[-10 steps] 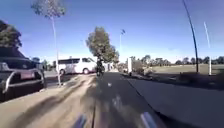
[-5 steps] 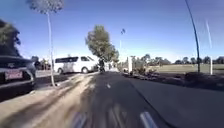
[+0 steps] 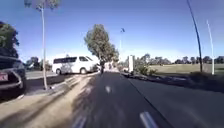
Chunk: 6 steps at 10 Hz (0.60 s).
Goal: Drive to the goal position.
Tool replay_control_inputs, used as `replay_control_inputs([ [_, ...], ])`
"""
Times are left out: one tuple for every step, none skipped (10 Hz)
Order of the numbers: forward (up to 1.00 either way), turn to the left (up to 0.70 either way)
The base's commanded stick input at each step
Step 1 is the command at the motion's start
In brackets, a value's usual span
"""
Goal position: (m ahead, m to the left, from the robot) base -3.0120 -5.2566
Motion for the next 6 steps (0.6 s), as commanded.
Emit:
replay_control_inputs([
  [0.98, -0.39],
  [0.98, -0.39],
  [0.97, -0.39],
  [0.97, -0.39],
  [0.98, -0.39],
  [0.97, -0.39],
])
